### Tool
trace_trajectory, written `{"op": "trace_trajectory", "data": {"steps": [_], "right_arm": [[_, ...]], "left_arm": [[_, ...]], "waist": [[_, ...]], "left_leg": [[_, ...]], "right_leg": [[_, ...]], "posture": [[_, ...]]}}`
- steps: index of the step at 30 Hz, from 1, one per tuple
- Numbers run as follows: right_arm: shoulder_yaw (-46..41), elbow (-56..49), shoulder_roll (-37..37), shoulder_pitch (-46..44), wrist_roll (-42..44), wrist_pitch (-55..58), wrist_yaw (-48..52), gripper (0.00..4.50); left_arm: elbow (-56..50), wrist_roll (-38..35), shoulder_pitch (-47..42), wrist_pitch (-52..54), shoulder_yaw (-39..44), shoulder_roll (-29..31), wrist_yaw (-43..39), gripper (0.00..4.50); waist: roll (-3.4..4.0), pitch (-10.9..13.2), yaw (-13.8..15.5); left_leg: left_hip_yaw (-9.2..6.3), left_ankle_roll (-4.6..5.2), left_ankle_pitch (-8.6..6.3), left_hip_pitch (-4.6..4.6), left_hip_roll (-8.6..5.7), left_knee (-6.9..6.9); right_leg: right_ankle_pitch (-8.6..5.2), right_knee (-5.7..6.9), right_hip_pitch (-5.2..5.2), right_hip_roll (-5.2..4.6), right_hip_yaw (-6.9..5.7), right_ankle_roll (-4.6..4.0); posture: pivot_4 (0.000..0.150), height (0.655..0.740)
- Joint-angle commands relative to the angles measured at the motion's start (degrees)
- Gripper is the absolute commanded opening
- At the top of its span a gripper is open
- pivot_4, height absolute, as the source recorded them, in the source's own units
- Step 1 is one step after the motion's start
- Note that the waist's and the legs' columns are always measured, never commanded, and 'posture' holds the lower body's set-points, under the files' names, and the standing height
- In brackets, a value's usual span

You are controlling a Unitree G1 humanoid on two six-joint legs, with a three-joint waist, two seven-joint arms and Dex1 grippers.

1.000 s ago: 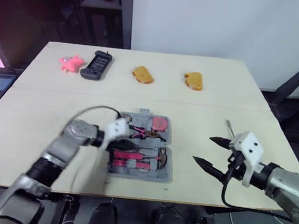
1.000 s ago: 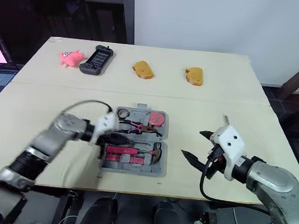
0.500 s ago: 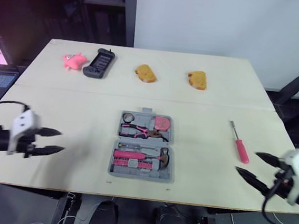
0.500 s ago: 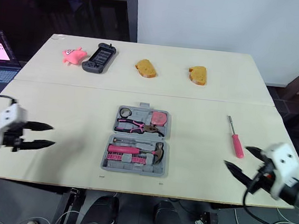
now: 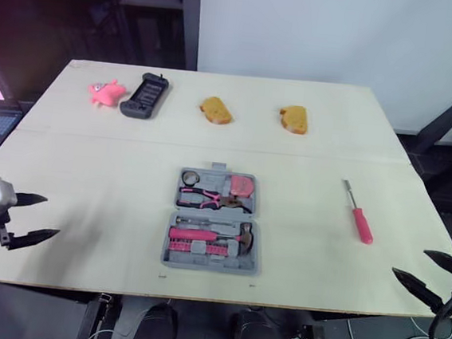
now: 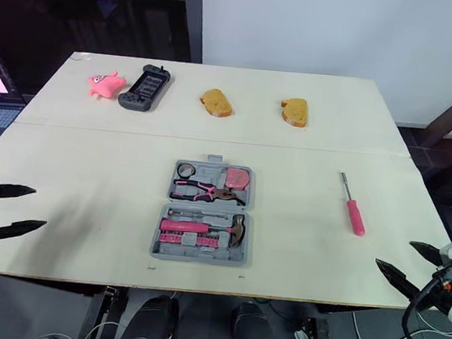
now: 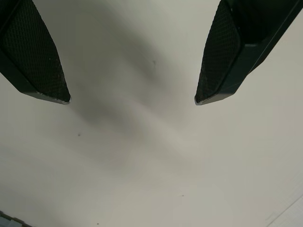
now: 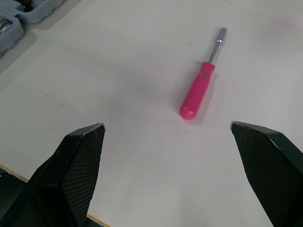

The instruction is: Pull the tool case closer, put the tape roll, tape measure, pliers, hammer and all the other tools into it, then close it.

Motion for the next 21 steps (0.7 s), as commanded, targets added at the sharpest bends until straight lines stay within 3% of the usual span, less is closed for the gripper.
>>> {"op": "trace_trajectory", "data": {"steps": [1,6,11,15,21], "right_arm": [[-0.73,-1.37,-1.05,-0.20,-0.28,-0.57,0.24,4.50],[0.15,-4.81,-0.64,0.19,-0.62,0.61,-0.74,4.50],[1.76,-15.93,0.15,-0.40,1.89,10.75,-7.01,4.50],[8.33,-24.82,4.15,-8.92,4.26,24.41,-22.06,4.50],[16.23,-19.15,8.07,-25.86,-1.17,35.79,-38.42,4.50]], "left_arm": [[-1.11,-1.38,0.46,-0.35,1.68,-0.25,0.19,4.40],[-1.78,-0.93,-0.47,-0.60,0.32,-1.73,1.20,4.40],[-15.35,-3.34,0.90,7.08,-3.03,-5.48,2.41,4.40],[-32.91,-7.01,2.04,16.99,-7.88,-9.53,6.44,4.40],[-49.31,-9.28,-0.24,28.05,-13.94,-12.38,12.64,4.40]], "waist": [[0.00,0.00,0.01],[0.00,0.00,0.05],[0.01,-0.01,0.09],[-0.03,-0.03,-0.06],[0.01,0.00,-0.02]], "left_leg": [[0.01,0.00,0.00,0.00,0.00,0.00],[0.01,0.00,0.00,0.01,0.00,0.04],[0.02,0.00,0.00,0.00,0.00,0.06],[0.01,-0.01,0.00,0.00,0.01,0.07],[0.01,0.00,0.00,-0.06,-0.03,0.11]], "right_leg": [[0.00,0.00,0.00,0.00,0.01,0.00],[0.01,0.01,0.01,0.00,0.01,0.00],[0.02,0.02,0.02,0.00,0.03,0.02],[0.04,0.02,0.04,0.01,0.06,0.04],[0.07,0.02,-0.01,0.03,0.12,0.09]], "posture": [[0.150,0.7400],[0.150,0.7400],[0.150,0.7400],[0.150,0.7400],[0.150,0.7400]]}}
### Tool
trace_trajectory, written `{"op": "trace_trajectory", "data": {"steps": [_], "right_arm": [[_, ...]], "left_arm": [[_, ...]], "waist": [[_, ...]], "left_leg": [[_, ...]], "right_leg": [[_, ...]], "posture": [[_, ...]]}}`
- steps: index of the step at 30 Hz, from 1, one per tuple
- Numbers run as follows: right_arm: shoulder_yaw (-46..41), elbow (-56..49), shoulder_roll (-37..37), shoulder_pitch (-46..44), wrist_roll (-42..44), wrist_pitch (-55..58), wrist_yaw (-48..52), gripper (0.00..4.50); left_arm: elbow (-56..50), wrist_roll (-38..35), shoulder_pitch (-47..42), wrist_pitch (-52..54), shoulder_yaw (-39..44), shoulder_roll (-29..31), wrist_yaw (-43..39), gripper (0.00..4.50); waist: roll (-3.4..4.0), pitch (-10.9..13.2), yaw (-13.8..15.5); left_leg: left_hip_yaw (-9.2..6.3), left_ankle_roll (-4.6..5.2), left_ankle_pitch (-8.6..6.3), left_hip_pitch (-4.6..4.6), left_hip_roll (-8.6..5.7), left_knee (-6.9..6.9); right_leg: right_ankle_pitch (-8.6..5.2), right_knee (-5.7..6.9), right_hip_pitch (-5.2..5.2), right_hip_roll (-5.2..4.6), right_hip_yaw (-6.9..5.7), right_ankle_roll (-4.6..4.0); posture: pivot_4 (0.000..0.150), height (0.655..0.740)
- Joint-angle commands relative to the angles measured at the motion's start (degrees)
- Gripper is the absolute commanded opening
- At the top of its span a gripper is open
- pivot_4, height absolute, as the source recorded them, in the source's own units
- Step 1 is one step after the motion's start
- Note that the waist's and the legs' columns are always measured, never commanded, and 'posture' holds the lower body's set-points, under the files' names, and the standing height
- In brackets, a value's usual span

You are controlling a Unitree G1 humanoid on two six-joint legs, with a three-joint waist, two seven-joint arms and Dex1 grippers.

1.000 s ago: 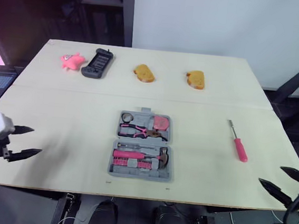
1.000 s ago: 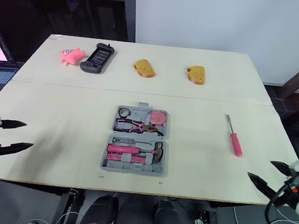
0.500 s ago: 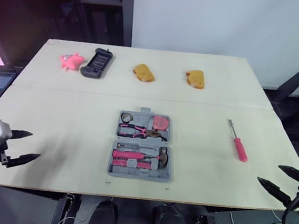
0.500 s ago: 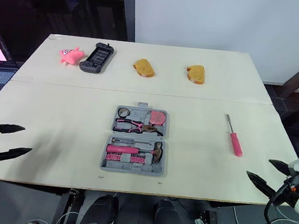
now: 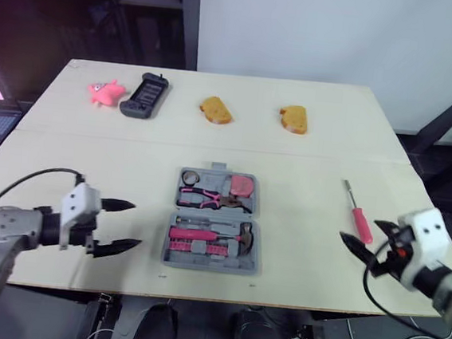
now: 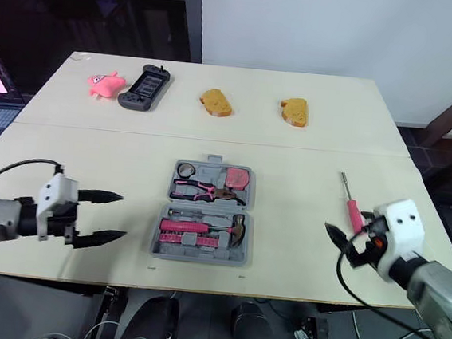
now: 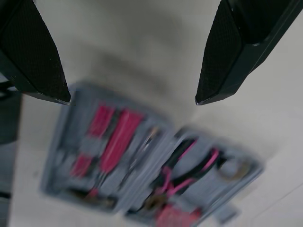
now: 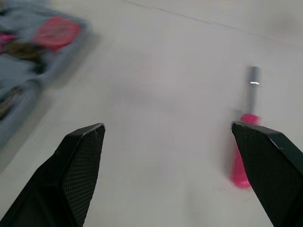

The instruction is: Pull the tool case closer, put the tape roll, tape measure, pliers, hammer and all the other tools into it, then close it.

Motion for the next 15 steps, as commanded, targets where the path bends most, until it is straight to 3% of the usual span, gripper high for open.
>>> {"op": "trace_trajectory", "data": {"steps": [1,5,15], "right_arm": [[3.53,3.41,1.40,-7.21,-3.04,4.50,-7.35,4.50],[8.93,16.31,3.65,-17.53,-8.67,7.95,-14.15,4.50],[10.86,30.98,2.89,-25.32,-12.88,8.78,-14.87,4.50]], "left_arm": [[-8.30,-1.98,-1.97,6.14,-2.67,0.01,3.24,4.40],[-15.03,-3.02,-3.38,8.96,-6.16,0.00,3.37,4.40],[-19.80,-7.10,-4.27,12.61,-5.79,-2.25,7.18,4.40]], "waist": [[0.05,0.01,0.03],[0.05,0.01,-0.10],[0.19,0.04,0.05]], "left_leg": [[0.00,0.00,0.00,0.00,-0.03,0.00],[-0.02,0.01,0.00,0.00,-0.03,-0.01],[-0.01,0.03,0.00,-0.20,-0.04,-0.03]], "right_leg": [[0.01,0.00,0.01,-0.01,0.03,0.02],[0.06,0.00,-0.02,0.03,0.04,0.12],[0.11,0.01,-0.24,0.03,0.04,0.24]], "posture": [[0.150,0.7400],[0.150,0.7400],[0.150,0.7400]]}}
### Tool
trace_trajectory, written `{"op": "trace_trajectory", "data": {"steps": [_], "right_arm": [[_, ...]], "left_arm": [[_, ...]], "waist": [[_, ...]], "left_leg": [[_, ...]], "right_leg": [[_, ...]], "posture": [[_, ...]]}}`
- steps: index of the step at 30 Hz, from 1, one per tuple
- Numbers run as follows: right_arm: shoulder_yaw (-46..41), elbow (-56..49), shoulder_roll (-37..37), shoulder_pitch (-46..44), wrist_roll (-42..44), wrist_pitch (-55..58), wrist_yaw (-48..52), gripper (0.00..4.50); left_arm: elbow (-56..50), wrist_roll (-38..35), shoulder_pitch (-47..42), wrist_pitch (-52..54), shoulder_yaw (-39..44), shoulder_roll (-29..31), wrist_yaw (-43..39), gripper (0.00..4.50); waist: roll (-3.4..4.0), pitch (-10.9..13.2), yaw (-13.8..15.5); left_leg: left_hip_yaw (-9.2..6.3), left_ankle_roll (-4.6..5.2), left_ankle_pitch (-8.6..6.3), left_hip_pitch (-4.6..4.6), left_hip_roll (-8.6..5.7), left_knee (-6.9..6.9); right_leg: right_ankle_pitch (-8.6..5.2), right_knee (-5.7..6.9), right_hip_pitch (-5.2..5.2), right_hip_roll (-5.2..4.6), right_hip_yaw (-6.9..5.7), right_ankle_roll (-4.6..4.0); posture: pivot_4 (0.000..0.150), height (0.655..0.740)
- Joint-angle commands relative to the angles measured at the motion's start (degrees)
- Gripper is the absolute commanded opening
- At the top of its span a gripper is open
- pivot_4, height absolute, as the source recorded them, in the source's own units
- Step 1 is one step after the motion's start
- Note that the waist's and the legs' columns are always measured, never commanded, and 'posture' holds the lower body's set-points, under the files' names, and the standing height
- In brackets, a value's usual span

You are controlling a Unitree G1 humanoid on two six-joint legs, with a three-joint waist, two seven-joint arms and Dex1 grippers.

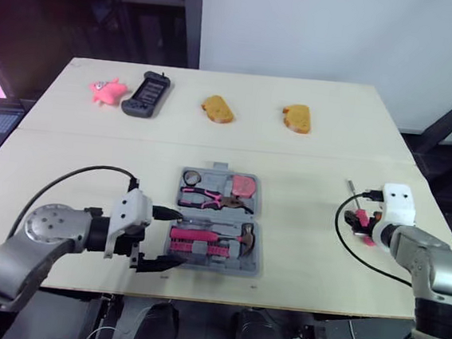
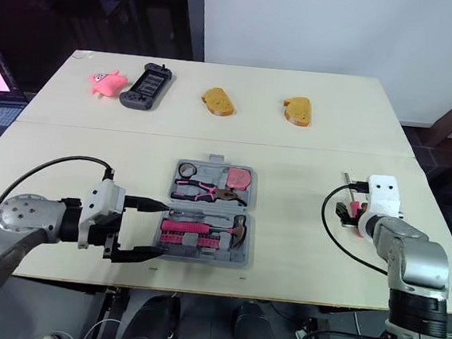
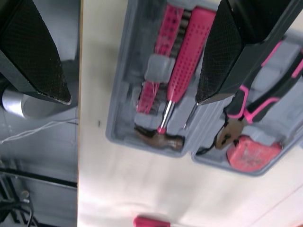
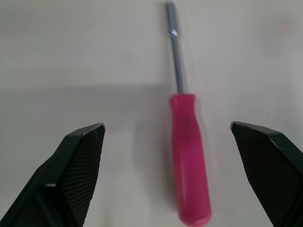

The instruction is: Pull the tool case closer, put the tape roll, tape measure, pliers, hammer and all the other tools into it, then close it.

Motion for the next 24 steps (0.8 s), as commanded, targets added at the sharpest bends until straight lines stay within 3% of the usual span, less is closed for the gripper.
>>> {"op": "trace_trajectory", "data": {"steps": [1,20,24], "right_arm": [[-0.18,2.39,-1.36,-2.39,-1.66,-0.80,0.29,4.50],[6.40,21.59,-2.09,-13.06,-6.89,-7.08,5.47,4.50],[7.15,22.98,-1.73,-13.82,-7.46,-8.33,6.42,2.73]], "left_arm": [[-2.12,-2.50,-1.34,0.62,2.09,-0.58,1.51,4.40],[-3.88,-5.47,0.11,2.06,5.31,1.13,3.22,4.40],[-3.44,-4.86,0.66,1.54,4.85,1.12,3.44,4.50]], "waist": [[0.00,0.00,-0.06],[0.02,0.01,-1.44],[0.02,0.01,-1.43]], "left_leg": [[0.00,0.00,0.00,0.00,0.00,0.01],[0.00,0.00,0.00,-0.01,-0.01,0.02],[0.00,0.01,0.00,0.00,0.00,0.03]], "right_leg": [[0.00,0.00,0.00,0.00,0.00,0.00],[0.03,0.02,-0.01,0.00,0.01,0.04],[0.03,0.02,0.00,0.01,0.01,0.05]], "posture": [[0.150,0.7400],[0.150,0.7400],[0.150,0.7400]]}}
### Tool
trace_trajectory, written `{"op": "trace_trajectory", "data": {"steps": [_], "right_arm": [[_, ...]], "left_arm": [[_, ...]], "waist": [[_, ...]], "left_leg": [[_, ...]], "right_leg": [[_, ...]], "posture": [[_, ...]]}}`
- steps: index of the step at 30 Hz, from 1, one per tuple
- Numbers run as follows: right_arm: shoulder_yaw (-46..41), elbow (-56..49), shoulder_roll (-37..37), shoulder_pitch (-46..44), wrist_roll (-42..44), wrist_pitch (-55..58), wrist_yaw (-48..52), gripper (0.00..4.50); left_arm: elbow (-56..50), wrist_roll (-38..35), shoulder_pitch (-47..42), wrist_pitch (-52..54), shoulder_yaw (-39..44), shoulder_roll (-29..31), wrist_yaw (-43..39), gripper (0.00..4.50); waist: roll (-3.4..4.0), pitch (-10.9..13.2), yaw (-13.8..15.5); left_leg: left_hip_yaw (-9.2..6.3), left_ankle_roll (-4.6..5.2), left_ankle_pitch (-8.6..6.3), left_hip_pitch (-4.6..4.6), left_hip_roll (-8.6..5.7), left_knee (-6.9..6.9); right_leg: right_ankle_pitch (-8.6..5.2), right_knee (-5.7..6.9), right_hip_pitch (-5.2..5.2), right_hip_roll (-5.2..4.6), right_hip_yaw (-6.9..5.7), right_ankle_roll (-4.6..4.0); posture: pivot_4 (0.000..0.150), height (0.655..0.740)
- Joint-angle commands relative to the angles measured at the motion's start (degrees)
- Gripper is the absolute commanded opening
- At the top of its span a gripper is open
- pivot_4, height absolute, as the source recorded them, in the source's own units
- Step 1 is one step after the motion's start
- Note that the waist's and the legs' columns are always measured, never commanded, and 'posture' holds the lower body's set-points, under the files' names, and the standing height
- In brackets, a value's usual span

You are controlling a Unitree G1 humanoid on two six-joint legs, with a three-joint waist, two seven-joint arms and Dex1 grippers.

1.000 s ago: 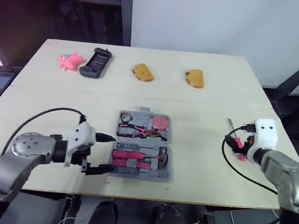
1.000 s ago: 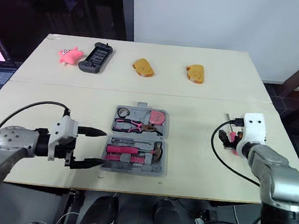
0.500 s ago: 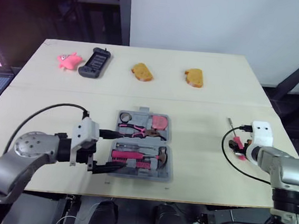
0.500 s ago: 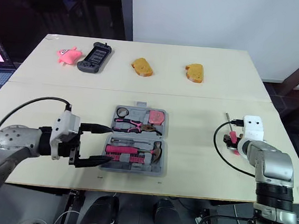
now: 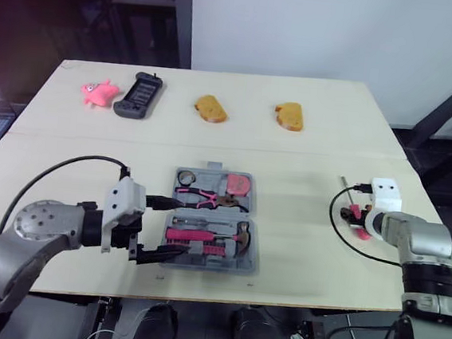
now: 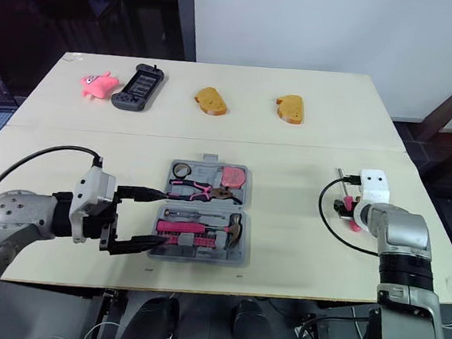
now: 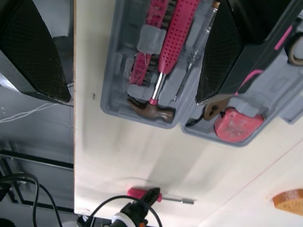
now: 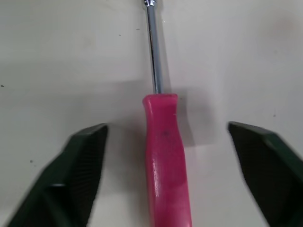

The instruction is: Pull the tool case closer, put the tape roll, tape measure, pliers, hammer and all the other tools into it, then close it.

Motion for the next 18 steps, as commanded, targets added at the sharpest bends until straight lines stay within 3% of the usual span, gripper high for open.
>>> {"op": "trace_trajectory", "data": {"steps": [1,4,5,13,18], "right_arm": [[0.08,0.33,-0.61,-1.42,-0.94,-1.50,0.66,2.19],[0.09,0.50,-0.55,-1.46,-1.16,-2.09,1.09,0.60],[0.09,0.36,-0.55,-1.42,-1.20,-2.31,1.29,0.38],[-0.41,-3.17,-0.95,-0.54,-1.04,-1.77,2.77,0.38],[-0.94,-11.11,-1.40,0.65,0.73,2.06,4.85,0.38]], "left_arm": [[-1.02,0.10,0.27,-0.74,0.67,0.30,0.25,4.50],[-0.83,0.14,0.34,-0.86,0.57,0.34,0.36,4.50],[-0.76,0.14,0.31,-0.92,0.57,0.33,0.35,4.50],[0.20,0.70,0.40,-1.53,0.39,0.71,-0.33,4.50],[0.81,0.93,-0.15,-1.62,0.06,0.65,-0.50,4.50]], "waist": [[0.00,0.00,0.00],[0.00,0.00,0.02],[0.00,0.00,0.01],[0.01,0.01,0.00],[0.10,0.06,-0.02]], "left_leg": [[0.00,0.00,0.00,0.00,0.00,0.01],[0.00,0.00,0.00,0.00,0.00,-0.01],[0.00,0.00,0.00,0.01,0.00,0.00],[0.00,0.00,0.00,0.00,0.00,-0.01],[0.00,0.00,0.00,0.00,0.00,-0.02]], "right_leg": [[0.00,0.00,0.00,0.00,0.00,0.00],[0.00,0.00,0.00,0.00,0.00,0.01],[0.01,0.00,0.01,0.00,0.00,0.01],[0.01,0.00,0.01,0.00,0.00,0.01],[0.01,0.00,-0.01,0.00,0.00,0.02]], "posture": [[0.150,0.7400],[0.150,0.7400],[0.150,0.7400],[0.150,0.7400],[0.150,0.7400]]}}
